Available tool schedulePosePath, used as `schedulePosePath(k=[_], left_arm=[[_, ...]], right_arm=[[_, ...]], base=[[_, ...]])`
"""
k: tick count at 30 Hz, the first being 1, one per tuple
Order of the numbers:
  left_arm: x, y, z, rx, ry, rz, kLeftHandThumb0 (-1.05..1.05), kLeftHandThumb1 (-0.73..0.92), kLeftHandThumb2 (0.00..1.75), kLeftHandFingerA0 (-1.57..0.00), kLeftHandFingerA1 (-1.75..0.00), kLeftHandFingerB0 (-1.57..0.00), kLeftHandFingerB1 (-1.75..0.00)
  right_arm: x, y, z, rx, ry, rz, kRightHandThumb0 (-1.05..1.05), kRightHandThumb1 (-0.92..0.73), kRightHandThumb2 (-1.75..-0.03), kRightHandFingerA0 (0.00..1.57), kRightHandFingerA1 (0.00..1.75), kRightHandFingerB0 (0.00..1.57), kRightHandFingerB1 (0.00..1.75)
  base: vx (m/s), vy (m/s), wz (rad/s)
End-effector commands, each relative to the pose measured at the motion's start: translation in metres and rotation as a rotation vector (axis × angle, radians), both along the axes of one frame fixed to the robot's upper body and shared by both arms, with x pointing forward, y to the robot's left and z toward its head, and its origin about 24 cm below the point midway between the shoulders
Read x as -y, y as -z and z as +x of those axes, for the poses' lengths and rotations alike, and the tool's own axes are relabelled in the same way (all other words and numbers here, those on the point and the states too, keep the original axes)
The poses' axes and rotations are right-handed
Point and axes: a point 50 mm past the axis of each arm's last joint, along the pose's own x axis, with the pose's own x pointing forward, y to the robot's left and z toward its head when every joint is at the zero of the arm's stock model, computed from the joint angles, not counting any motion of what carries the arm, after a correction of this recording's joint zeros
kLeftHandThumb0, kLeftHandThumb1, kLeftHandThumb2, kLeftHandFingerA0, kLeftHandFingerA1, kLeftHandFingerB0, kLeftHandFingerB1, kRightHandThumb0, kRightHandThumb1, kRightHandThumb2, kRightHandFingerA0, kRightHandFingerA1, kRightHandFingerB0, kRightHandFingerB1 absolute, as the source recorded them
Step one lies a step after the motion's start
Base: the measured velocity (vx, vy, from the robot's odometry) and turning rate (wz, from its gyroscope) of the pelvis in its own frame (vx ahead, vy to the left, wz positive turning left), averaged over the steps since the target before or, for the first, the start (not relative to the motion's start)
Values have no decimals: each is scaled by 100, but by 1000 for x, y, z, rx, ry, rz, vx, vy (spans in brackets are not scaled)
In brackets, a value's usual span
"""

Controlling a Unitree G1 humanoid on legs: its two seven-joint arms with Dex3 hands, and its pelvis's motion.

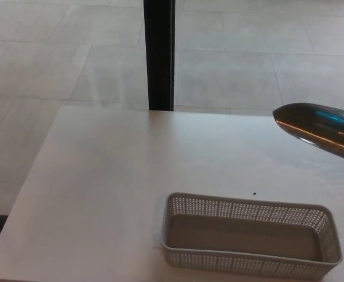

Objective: A garden tool is kept on the righthand side and a container is kept on the lefthand side on a desk infront of the robot. the robot uses its right hand to pick up the garden tool and makes a scooping motion inside the container

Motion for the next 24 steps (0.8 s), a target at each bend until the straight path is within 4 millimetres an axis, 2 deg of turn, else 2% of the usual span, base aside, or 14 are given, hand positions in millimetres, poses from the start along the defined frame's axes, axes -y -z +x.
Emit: schedulePosePath(k=[1, 5, 6, 11, 12, 13, 15, 16, 18, 19, 20, 21, 23, 24], left_arm=[[-8, -6, -1, -11, 8, 24, -56, -10, 154, -101, -122, -92, -117], [-10, -9, 2, -9, 27, 40, -58, -10, 153, -104, -123, -94, -118], [-10, -9, 2, -6, 12, 33, -58, -9, 154, -92, -118, -84, -114], [-10, -8, 0, -5, 11, 27, -62, -6, 150, -100, -120, -88, -114], [-9, -8, 0, -9, 7, 25, -62, -8, 155, -104, -125, -83, -114], [-9, -8, 1, -7, -1, 21, -63, -14, 164, -90, -123, -80, -117], [-11, -10, 3, 13, -14, 16, -51, -26, 167, -95, -123, -81, -117], [-12, -12, 5, 22, -16, 19, -58, -10, 156, -99, -124, -89, -118], [-12, -12, 4, 7, 3, 21, -61, -8, 153, -99, -122, -87, -116], [-12, -11, 3, 0, -13, 25, -60, -6, 147, -108, -125, -84, -112], [-12, -11, 2, 4, -15, 23, -60, -10, 150, -87, -113, -77, -108], [-13, -11, 3, 2, -7, 22, -60, -7, 151, -101, -121, -83, -112], [-13, -12, 4, 3, -6, 23, -63, -8, 154, -104, -125, -84, -113], [-13, -12, 4, -2, 1, 25, -67, -7, 155, -102, -124, -82, -112]], right_arm=[[-1, -37, -3, -49, -115, -36, -29, -58, -104, 82, 175, 72, 160], [-5, -53, -5, -78, -182, -82, -30, -58, -102, 81, 175, 70, 162], [-5, -56, -6, -81, -198, -90, -30, -54, -105, 84, 175, 74, 160], [-5, -71, -12, -114, -254, -134, -29, -54, -102, 85, 175, 75, 159], [-5, -74, -14, -119, -260, -149, -30, -53, -102, 85, 174, 75, 157], [-5, -79, -17, -123, -267, -157, -31, -55, -103, 86, 174, 74, 155], [-8, -85, -21, -126, -280, -171, -31, -56, -104, 85, 174, 74, 155], [-10, -87, -19, -120, -282, -170, -30, -55, -106, 85, 175, 74, 155], [-11, -91, -22, -135, -289, -186, -29, -56, -106, 85, 174, 75, 149], [-10, -92, -25, -150, -293, -199, -21, -60, -102, 99, 175, 71, 148], [-10, -93, -27, -156, -294, -209, -24, -57, -95, 82, 175, 70, 153], [-9, -95, -28, -166, -295, -226, -20, -60, -91, 93, 169, 73, 139], [-9, -97, -30, -177, -294, -243, -24, -60, -92, 82, 172, 72, 142], [-8, -98, -31, -179, -296, -248, -16, -58, -91, 91, 173, 69, 143]], base=[[0, 0, 0], [0, 0, 0], [0, 0, 0], [0, 0, 0], [0, 0, 0], [0, 0, 0], [0, 0, 0], [0, 0, 0], [0, 0, 0], [0, 0, 0], [0, 0, 0], [0, 0, 0], [0, 0, 0], [0, 0, 0]])
